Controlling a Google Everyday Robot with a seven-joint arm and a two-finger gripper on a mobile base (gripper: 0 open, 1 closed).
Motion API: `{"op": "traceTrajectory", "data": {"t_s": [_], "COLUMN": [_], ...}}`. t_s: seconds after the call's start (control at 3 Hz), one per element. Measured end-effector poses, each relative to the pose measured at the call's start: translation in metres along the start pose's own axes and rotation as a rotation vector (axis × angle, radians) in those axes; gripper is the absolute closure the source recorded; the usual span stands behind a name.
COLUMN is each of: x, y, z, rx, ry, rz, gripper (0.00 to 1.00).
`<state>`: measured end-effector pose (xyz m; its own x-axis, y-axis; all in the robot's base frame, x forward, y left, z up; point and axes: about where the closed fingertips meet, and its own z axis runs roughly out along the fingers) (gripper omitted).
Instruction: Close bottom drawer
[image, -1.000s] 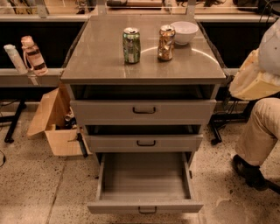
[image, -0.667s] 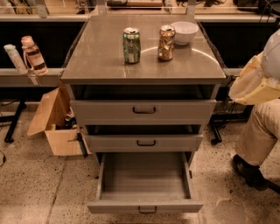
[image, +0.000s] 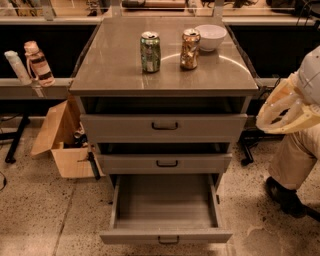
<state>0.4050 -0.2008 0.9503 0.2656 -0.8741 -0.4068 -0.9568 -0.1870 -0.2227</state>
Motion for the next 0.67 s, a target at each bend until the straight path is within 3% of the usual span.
{"op": "traceTrajectory", "data": {"t_s": [0.33, 0.67], "x": [-0.0007, -0.0036], "y": [-0.0035, -0.0062], "z": [0.0007, 0.0019], "rx": [0.011, 0.022], "ry": [0.002, 0.020], "rz": [-0.031, -0.020], "gripper": [1.00, 1.00]}}
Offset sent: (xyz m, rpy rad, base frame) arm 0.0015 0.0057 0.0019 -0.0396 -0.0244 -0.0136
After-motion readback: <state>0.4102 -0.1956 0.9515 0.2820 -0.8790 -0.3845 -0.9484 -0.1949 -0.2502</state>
